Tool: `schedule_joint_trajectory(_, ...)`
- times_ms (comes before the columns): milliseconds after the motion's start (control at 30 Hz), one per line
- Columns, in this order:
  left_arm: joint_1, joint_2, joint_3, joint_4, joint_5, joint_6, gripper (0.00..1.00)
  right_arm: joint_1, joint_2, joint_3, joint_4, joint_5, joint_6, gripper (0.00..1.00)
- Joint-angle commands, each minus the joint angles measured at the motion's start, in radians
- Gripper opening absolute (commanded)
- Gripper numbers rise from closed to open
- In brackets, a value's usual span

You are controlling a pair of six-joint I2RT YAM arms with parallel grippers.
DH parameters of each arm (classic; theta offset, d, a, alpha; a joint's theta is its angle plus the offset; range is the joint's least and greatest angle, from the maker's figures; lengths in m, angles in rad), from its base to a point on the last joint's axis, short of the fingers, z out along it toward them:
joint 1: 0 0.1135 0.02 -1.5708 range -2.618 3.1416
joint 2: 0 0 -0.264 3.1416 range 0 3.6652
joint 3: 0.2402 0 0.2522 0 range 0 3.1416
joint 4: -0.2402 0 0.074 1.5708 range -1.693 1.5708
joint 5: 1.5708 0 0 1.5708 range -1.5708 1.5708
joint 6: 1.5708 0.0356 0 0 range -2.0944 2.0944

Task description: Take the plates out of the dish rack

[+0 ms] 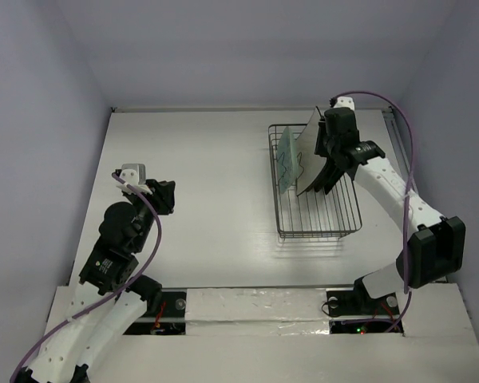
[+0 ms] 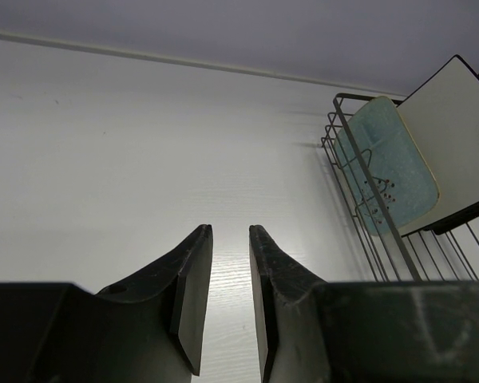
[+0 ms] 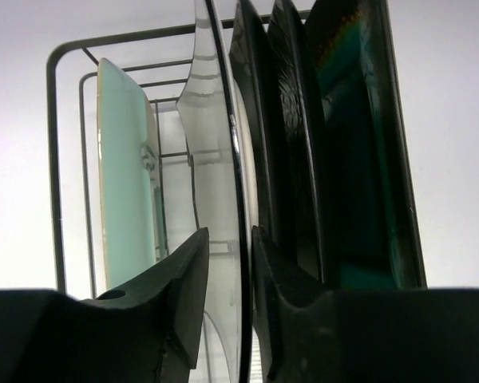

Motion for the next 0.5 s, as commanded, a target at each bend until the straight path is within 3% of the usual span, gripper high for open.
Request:
schedule_joint_trajectory(0,0.007,-0.012,-0.007,0.040,0.003,-0.002,0.23,0.017,0.049,0.049,0.012,0.000,-0.005,0.36)
schedule_joint_trajectory(233,0.007,-0.018,-0.008,0.042,0.003,-0.002,0.25,0.017,0.146,0.106,-0.009,0.017,-0.011,0.36)
schedule_joint_trajectory(333,0.007,-0.018,-0.008,0.043,0.003,-0.002,0.28,0.017,0.146,0.115,-0.012,0.028,-0.014,0.26)
schedule_joint_trajectory(367,0.007,-0.021,-0.008,0.043,0.003,0.000,0.33,0.017,0.143,0.118,-0.012,0.042,-0.016,0.21)
schedule_joint_trajectory(400,0.007,-0.021,-0.008,0.043,0.003,0.000,0.36,0.017,0.140,0.121,-0.015,0.049,-0.016,0.10)
schedule_joint_trajectory(467,0.007,-0.021,-0.008,0.045,0.003,-0.002,0.43,0.017,0.129,0.136,-0.029,0.062,-0.022,0.02)
